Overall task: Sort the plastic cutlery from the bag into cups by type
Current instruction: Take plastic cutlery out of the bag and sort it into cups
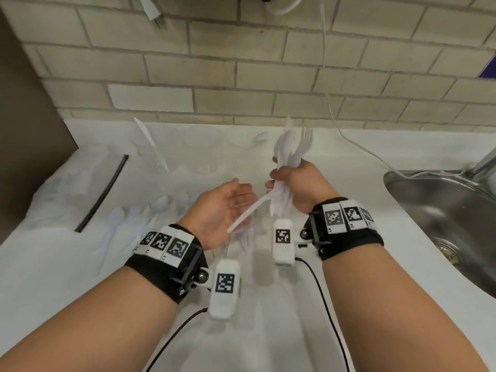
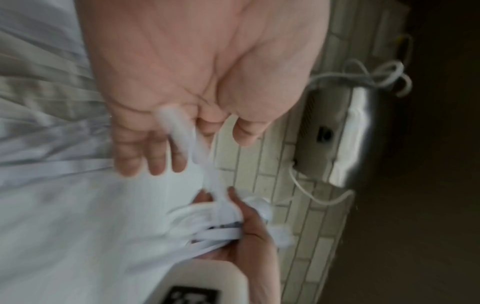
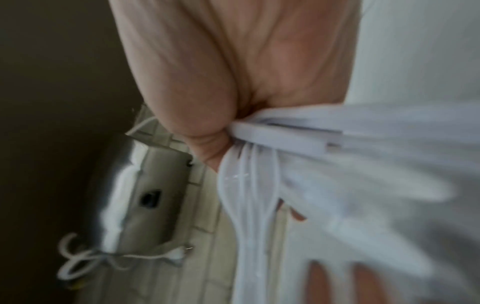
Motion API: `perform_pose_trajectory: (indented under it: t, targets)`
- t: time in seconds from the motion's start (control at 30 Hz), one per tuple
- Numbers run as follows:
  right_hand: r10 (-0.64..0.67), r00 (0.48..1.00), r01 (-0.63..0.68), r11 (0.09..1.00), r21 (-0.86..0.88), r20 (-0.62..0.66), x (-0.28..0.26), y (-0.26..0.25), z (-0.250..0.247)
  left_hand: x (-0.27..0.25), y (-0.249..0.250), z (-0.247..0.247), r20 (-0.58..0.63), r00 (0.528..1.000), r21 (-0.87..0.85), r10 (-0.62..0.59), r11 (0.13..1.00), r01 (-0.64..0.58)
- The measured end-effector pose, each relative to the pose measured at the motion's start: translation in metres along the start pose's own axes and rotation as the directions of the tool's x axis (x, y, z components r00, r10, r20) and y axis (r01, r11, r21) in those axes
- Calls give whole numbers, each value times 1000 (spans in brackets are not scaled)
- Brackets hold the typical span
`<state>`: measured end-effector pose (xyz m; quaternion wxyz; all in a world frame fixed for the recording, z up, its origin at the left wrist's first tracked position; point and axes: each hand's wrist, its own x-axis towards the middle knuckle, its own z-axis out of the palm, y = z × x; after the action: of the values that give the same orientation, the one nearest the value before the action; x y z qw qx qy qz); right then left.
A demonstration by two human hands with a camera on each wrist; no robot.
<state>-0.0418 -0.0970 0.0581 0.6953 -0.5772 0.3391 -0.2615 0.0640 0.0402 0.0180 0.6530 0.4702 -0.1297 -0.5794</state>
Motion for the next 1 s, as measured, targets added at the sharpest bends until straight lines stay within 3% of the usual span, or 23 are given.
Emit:
perform_pose_trajectory:
  t: [0.03,0.1,0.17,0.27,0.33,0.43,0.53,0.67,0.77,0.83,0.87,0.93,0.97,1.0]
  targets:
    - [-46,998,39,990,133,51,-4,-8,9,-6,0,-7,18,998,-47,-65,997,66]
    - [-186,975,164,972,170,126,-12,-20,30,-15,-4,-19,62,982,-96,-181,978,186]
    - [-315,938,326,944,-55,146,-17,-22,52,-22,-5,-26,88,970,-119,-225,965,234]
    - [-436,884,466,789,-400,171,-16,-17,74,-30,2,-36,94,974,-228,-205,948,222]
    - [-468,864,497,736,-460,186,-13,-14,83,-35,7,-44,36,985,-352,-170,920,172]
    - [-456,874,476,736,-481,166,-7,-10,88,-39,10,-52,-78,993,-534,-93,845,37]
    - [-417,889,455,749,-482,191,-6,-6,94,-37,12,-53,-187,982,-543,-18,835,-88]
    - [-397,892,451,753,-480,216,-6,3,102,-29,19,-53,-207,978,-537,-26,839,-91]
    - [-395,900,435,781,-448,186,-4,6,104,-27,23,-45,-278,960,-363,-38,929,-69]
    - [-396,897,442,773,-456,199,-2,6,101,-25,28,-43,-403,914,-28,43,998,-59]
    - [-405,887,461,756,-465,221,-1,5,99,-25,30,-46,-432,892,217,132,975,-39]
    - [-410,866,500,693,-519,287,1,2,96,-22,34,-56,-402,851,670,338,742,21]
    - [-393,855,519,638,-569,338,2,1,96,-22,36,-62,-363,835,772,415,635,20]
    - [-356,847,531,566,-630,394,4,2,95,-23,39,-64,-331,824,803,459,596,-9]
